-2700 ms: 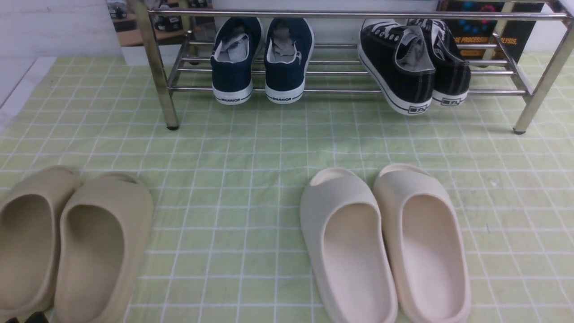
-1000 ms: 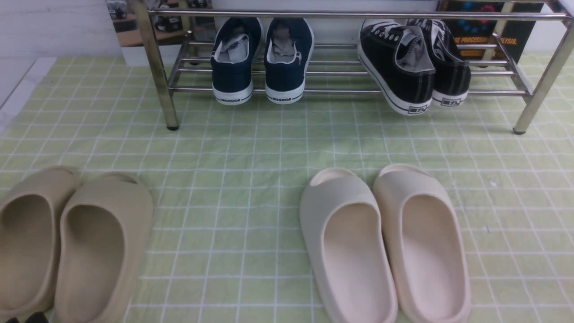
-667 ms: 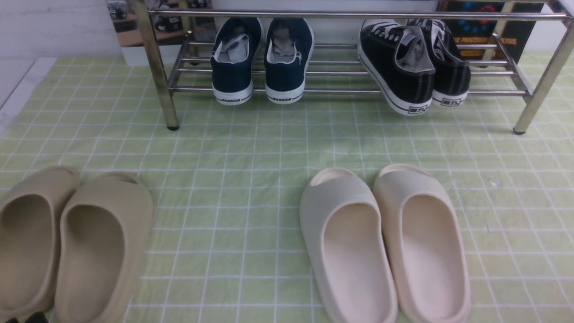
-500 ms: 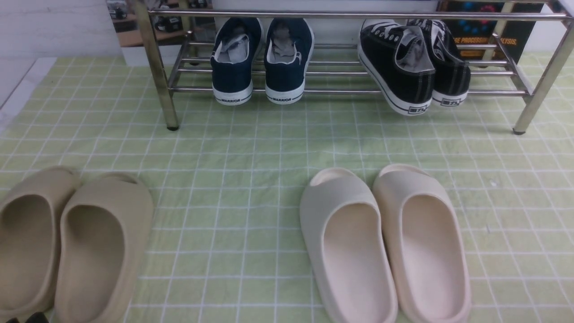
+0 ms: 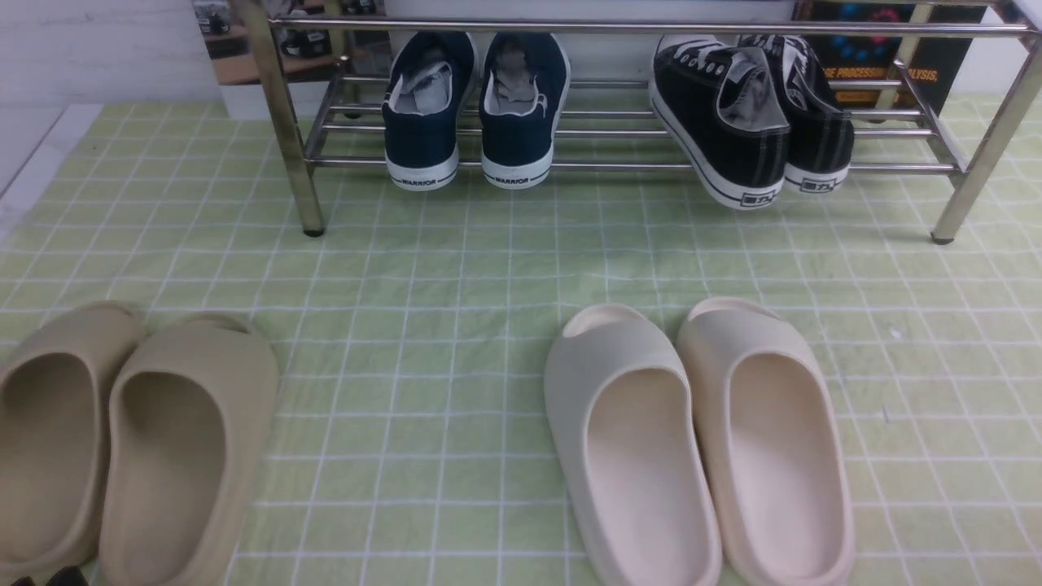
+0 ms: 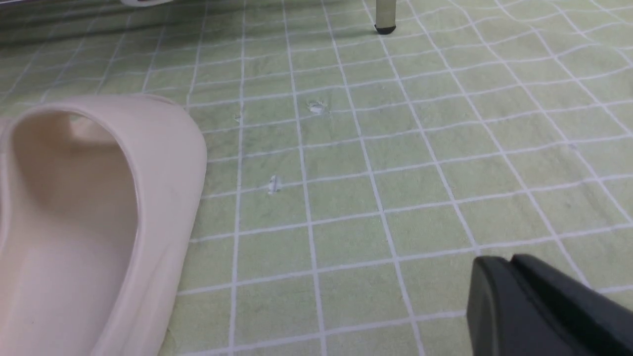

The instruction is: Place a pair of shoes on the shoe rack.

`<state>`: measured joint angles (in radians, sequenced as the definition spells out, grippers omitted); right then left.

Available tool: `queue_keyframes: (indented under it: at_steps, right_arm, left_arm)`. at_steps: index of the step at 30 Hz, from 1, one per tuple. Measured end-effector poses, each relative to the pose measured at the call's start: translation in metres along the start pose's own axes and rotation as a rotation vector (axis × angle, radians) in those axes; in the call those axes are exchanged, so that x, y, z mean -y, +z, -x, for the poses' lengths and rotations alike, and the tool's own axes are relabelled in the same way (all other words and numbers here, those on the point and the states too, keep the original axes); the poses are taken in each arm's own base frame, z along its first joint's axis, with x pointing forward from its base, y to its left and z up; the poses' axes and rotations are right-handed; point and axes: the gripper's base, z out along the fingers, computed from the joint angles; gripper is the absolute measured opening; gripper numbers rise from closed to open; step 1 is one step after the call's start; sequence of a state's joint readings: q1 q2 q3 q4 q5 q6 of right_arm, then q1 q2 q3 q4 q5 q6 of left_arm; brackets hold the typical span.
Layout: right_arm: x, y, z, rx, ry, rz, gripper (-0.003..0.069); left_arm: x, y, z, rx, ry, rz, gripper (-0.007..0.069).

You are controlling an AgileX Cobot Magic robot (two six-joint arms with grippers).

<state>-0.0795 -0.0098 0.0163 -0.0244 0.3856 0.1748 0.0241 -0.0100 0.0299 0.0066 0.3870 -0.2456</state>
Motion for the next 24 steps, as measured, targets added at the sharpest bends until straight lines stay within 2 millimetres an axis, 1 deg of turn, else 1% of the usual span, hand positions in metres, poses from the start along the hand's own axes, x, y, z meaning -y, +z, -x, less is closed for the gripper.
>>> queue_keyframes:
  at_steps: [24]
  right_arm:
    - [0.0000, 0.0000, 0.0000, 0.000, 0.000, 0.000, 0.0098]
  left_arm:
    - [0.0000, 0.0000, 0.0000, 0.000, 0.000, 0.000, 0.0238]
